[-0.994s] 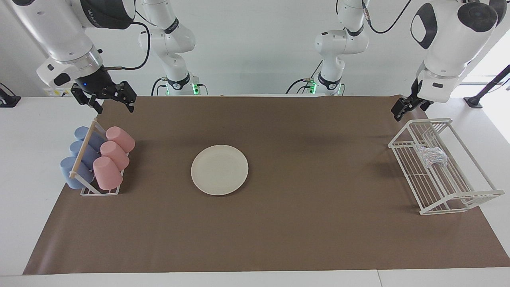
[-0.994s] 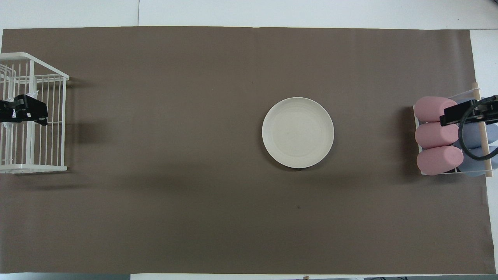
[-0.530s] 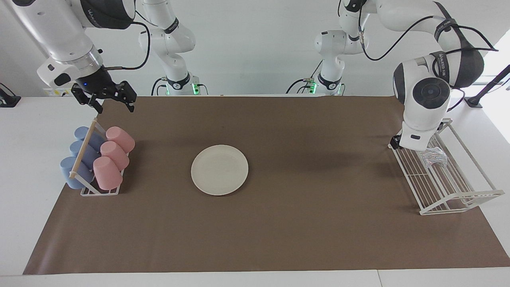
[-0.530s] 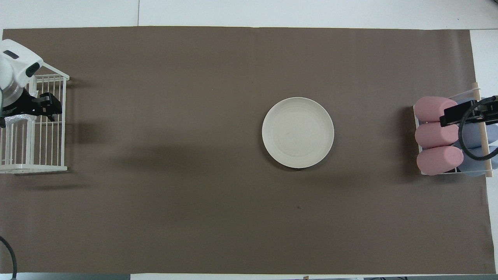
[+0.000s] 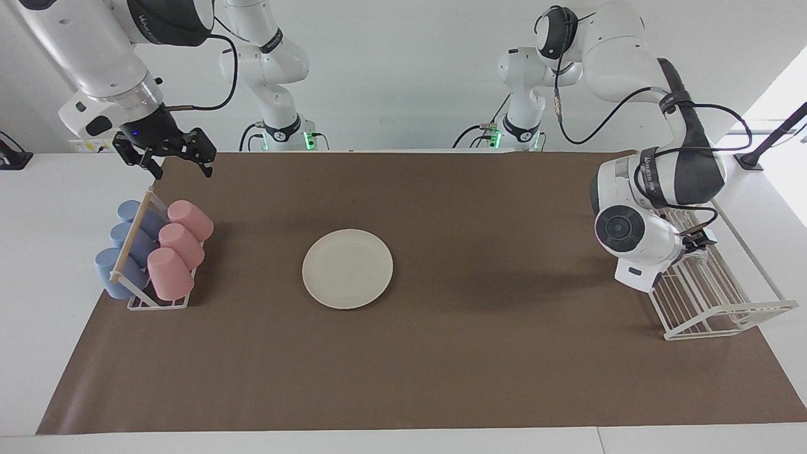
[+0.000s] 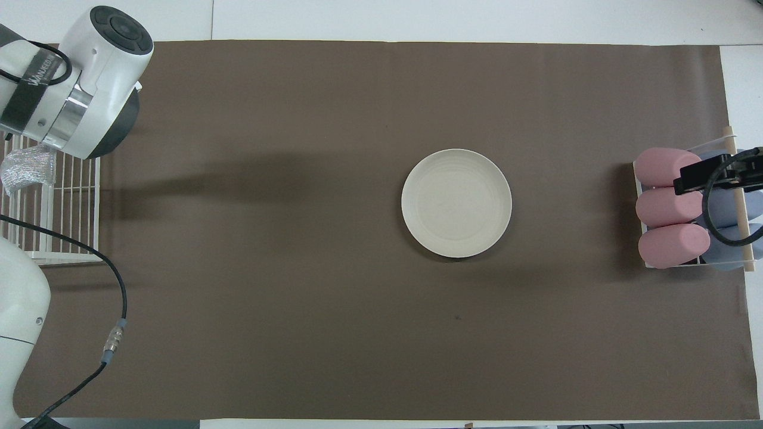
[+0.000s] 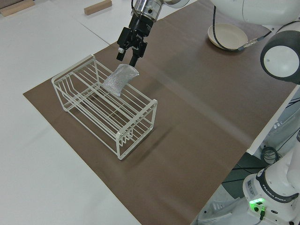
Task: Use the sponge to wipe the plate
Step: 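Reach the left gripper into the wire basket and grasp the wrapped sponge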
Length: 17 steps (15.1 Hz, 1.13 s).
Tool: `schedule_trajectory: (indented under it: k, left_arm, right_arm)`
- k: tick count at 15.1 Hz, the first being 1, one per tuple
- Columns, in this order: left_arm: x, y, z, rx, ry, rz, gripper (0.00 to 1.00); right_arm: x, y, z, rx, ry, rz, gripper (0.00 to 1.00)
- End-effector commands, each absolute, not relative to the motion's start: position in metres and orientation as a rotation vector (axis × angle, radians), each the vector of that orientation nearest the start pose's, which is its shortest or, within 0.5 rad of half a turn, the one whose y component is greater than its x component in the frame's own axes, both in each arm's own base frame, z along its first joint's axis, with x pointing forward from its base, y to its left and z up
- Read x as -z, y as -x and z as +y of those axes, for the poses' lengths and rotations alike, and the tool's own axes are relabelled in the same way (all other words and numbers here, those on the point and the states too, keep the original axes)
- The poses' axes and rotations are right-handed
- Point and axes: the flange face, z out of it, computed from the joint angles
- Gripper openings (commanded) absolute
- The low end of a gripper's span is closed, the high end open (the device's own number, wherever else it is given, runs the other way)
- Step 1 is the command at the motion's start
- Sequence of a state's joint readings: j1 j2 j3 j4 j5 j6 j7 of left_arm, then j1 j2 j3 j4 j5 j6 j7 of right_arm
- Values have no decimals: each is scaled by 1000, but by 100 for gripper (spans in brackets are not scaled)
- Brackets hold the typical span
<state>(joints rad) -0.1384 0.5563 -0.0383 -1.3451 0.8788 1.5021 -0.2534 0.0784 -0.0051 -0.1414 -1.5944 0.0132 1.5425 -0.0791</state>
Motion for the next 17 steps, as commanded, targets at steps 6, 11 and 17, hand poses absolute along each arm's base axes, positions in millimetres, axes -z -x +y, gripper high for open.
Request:
schedule_trajectory:
  k: [6,11,17]
  left_arm:
    - [-400,-679,-23,-273,2203,137,92]
    - [-403,-678,-25,-282,2195,132,10]
    - [-407,-679,-25,-273,2202,126,0]
  right_arm:
    - [-617,-545,-32,-83,3129,2,100]
    - [-617,-545,-32,-83,3130,2,100]
    - [-617,-545,-32,-84,3131,2,100]
